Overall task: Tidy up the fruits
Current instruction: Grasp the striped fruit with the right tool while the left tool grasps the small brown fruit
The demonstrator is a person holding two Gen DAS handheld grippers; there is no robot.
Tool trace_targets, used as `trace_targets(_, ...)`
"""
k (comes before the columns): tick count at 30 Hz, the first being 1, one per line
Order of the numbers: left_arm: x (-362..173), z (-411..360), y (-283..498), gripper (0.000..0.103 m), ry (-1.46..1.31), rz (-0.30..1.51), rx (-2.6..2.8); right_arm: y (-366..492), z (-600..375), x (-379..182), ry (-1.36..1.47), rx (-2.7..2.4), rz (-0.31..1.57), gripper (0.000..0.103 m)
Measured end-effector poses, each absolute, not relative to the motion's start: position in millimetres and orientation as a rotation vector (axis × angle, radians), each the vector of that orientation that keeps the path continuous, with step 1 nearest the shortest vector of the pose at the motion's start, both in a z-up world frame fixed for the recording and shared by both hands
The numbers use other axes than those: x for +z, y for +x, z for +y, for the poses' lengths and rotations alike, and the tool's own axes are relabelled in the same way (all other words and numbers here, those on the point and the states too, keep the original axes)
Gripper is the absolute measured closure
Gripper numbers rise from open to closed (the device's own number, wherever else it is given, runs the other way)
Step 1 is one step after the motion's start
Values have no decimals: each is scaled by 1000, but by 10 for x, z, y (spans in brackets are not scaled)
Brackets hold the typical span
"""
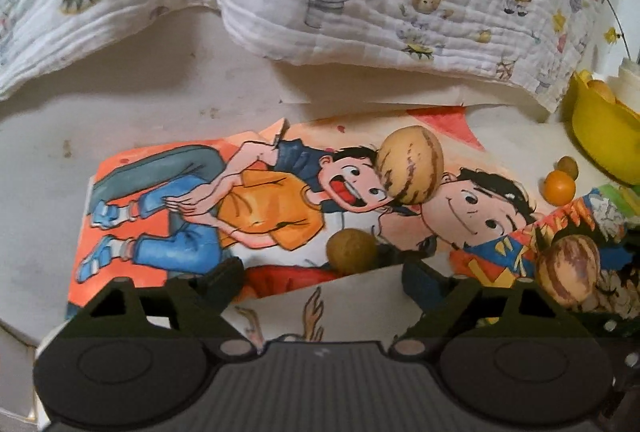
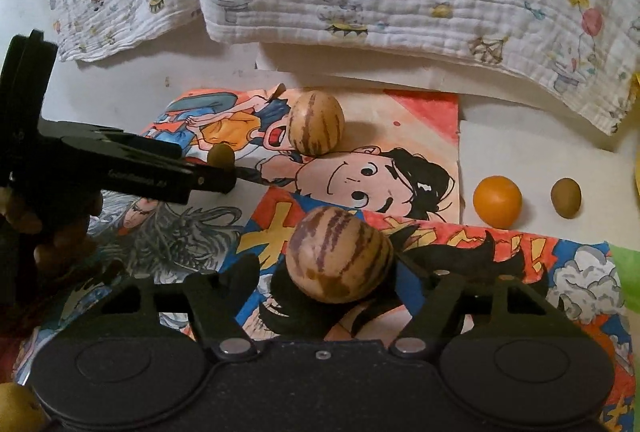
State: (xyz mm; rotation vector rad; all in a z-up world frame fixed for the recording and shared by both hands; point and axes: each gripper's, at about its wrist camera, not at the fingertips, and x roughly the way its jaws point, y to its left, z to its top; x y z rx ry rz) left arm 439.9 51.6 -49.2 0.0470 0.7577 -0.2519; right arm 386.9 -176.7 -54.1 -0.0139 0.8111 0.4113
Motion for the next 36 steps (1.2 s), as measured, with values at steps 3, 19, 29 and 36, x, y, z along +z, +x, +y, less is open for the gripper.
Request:
trace_targets(3, -496, 498, 4414, 23, 42, 741, -261, 3868, -1766, -538, -22, 403, 802, 35)
trace_targets(19, -491, 294, 4359, 73, 104, 710, -299, 3863, -1753, -567, -51, 385, 763, 47)
trace_targets(29, -329, 255, 4069, 73, 89, 703, -349, 3803, -1837, -568, 37, 451, 716, 48)
trace_targets(36, -257, 299, 3762, 72, 69, 705, -362, 3598, -1819, -404, 15, 491, 673, 48)
